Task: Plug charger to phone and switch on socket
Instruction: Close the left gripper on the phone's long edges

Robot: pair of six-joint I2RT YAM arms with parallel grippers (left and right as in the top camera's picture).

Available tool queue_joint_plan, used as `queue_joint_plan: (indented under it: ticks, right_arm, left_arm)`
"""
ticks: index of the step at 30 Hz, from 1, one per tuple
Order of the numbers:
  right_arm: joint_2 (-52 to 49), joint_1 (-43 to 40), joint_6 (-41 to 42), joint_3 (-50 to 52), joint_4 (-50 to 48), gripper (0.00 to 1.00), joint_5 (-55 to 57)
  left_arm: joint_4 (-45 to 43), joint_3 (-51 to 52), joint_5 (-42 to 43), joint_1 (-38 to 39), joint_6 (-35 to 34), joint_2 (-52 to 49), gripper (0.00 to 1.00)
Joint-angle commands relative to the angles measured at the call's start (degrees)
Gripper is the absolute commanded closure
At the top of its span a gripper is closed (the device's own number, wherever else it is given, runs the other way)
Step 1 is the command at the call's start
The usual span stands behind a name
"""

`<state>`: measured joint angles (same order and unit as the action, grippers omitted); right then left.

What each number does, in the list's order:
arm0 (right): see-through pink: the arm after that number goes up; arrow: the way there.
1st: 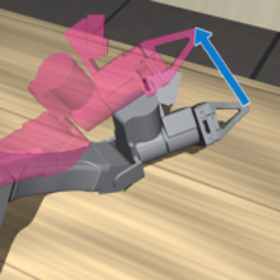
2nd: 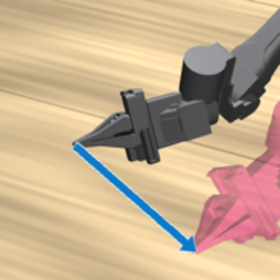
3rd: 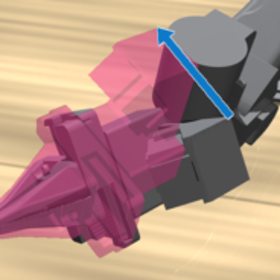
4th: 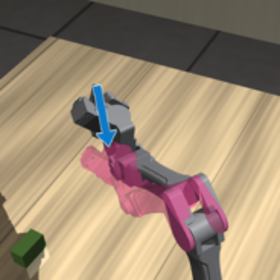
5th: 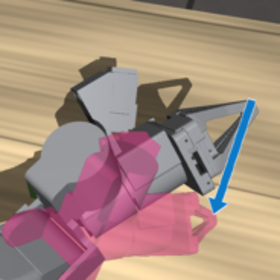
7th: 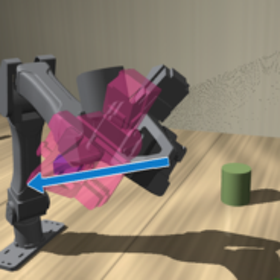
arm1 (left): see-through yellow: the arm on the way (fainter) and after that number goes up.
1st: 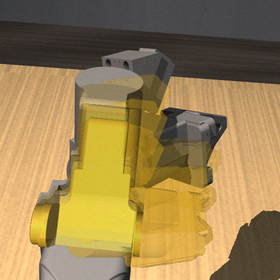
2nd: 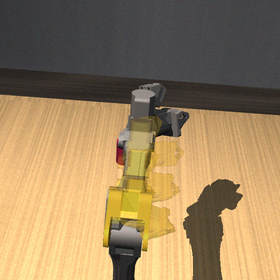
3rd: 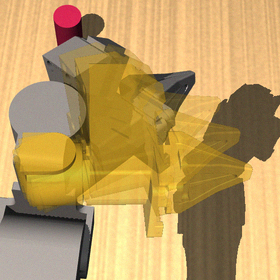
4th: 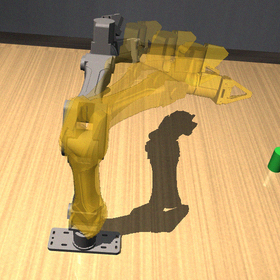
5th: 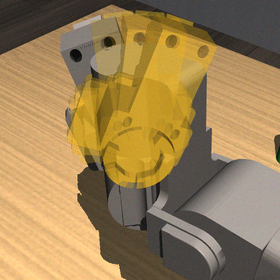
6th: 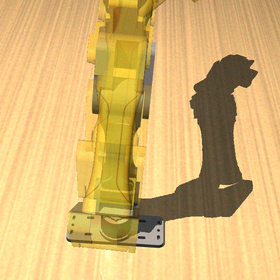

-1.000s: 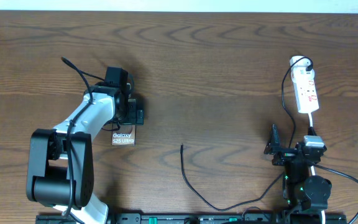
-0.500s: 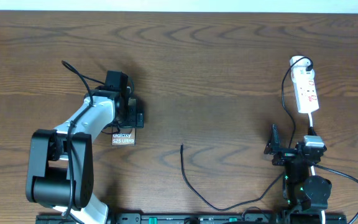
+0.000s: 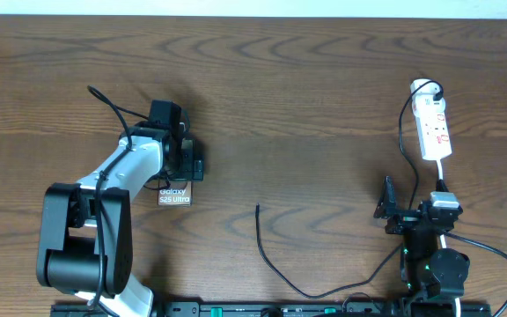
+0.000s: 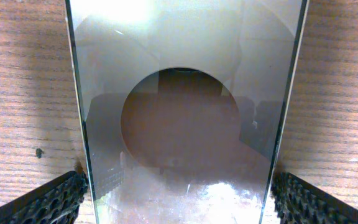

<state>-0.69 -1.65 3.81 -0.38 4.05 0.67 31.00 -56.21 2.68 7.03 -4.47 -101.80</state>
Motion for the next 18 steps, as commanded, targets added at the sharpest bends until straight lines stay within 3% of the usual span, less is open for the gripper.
queue_joint_plan:
  ticks: [1, 18]
  right_arm:
    - [0.3, 0.5, -0.7, 0.1, 0.3, 0.01, -0.2]
    - [0.3, 0.5, -0.7, 0.1, 0.3, 0.01, -0.2]
  left_arm:
    - [0.2, 1.7, -1.0, 0.0, 0.4, -1.0, 0.02]
    - [1.3, 1.7, -1.0, 0.0, 4.3, -1.0, 0.02]
